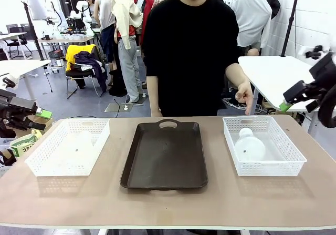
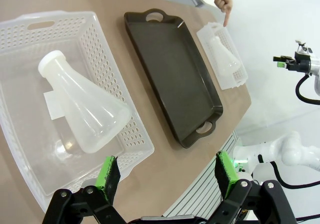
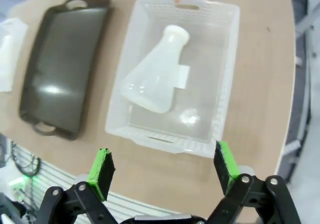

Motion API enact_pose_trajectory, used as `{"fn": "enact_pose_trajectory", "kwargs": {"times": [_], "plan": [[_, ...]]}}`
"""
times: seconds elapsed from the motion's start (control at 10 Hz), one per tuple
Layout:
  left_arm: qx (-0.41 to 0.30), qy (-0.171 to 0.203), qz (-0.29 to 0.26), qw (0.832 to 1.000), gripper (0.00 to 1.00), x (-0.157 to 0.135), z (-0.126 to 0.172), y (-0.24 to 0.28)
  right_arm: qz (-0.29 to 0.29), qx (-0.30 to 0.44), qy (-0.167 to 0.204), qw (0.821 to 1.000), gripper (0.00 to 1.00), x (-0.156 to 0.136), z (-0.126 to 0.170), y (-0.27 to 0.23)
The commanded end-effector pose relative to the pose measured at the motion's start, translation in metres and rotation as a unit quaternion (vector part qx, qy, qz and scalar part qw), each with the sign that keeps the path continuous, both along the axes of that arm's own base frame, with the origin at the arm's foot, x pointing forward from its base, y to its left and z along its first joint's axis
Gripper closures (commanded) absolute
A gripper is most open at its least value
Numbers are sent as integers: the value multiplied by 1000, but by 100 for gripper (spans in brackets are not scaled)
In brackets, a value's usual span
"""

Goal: Prepare the laboratory tools.
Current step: Pick up the Big flask that the person points to.

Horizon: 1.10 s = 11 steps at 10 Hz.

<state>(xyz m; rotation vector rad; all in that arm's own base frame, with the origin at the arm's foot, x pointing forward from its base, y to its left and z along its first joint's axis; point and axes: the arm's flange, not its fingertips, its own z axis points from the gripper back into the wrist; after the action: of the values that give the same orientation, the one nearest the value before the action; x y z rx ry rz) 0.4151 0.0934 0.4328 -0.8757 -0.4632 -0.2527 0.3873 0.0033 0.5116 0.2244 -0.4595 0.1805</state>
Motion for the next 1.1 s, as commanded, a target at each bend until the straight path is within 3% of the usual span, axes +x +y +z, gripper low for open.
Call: {"fn": "enact_pose_trajectory", "kwargs": {"times": [0.0,0.3,0.5,0.7,1.0], "plan": [[-7,-2,0,1000,0,0,0,1,-20,-52,48,997,0,37,-5,24],[-7,-2,0,1000,0,0,0,1,-83,-124,154,977,0,100,-29,69],[-7,-2,0,1000,0,0,0,1,-113,-121,164,973,0,132,-36,87],[-7,-2,0,1000,0,0,0,1,-138,-89,208,964,0,162,-54,96],[-7,-2,0,1000,0,0,0,1,-200,-62,201,957,0,189,-85,101]]}}
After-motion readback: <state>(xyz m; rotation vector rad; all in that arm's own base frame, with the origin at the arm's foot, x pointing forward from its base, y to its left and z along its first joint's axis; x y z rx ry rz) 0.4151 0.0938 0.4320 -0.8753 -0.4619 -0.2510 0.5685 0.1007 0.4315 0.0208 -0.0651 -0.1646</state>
